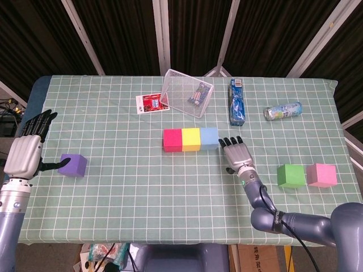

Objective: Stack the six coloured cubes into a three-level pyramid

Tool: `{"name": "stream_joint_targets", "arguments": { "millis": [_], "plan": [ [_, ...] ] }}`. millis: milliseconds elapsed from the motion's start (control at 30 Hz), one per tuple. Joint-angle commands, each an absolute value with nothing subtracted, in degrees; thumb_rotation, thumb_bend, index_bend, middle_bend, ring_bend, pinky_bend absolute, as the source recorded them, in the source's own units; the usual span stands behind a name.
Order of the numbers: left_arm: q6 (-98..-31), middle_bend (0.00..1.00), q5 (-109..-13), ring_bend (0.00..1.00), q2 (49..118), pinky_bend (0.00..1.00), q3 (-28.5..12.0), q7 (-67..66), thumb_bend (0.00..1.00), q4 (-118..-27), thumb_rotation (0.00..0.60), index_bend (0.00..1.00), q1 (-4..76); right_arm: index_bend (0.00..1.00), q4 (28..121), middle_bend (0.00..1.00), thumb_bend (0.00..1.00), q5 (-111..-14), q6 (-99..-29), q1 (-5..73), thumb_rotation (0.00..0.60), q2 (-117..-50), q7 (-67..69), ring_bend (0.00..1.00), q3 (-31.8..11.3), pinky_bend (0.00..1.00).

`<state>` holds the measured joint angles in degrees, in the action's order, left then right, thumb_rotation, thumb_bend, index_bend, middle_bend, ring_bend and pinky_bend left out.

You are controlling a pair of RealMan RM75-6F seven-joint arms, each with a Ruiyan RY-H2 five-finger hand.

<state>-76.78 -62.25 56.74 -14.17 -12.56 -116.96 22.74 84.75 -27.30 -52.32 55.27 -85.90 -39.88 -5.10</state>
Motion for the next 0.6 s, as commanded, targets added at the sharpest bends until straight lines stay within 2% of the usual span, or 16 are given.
{"name": "stream_joint_targets", "arguments": {
  "millis": [33, 467, 600],
  "plan": [
    [-76.8, 0.0, -62.2, 0.0, 56.8, 0.0, -14.1, -12.6, 0.11, -116.9, 0.6, 0.0, 22.7, 0.0, 84.6, 0.09, 0.3, -27.3, -52.5, 55.3, 0.6, -86.0, -39.9, 0.06, -5.2, 0.0],
    [-76.8, 0.0, -62.1, 0.0, 56.9, 0.0, -14.1, -12.9, 0.11, -116.9, 0.6, 0.0, 22.8, 0.0, 83.9, 0.08, 0.3, -25.6, -53.1, 55.5, 0.6, -86.1, -40.7, 0.06, -5.6, 0.0],
    [-76.7, 0.0, -61.9, 0.0, 56.9, 0.0, -14.1, -12.8, 0.11, -116.8, 0.6, 0.0, 22.8, 0.0, 84.1, 0.08, 0.3, -25.4, -55.7, 55.0, 0.6, -86.0, -41.3, 0.06, -5.6, 0.0]
  ]
}}
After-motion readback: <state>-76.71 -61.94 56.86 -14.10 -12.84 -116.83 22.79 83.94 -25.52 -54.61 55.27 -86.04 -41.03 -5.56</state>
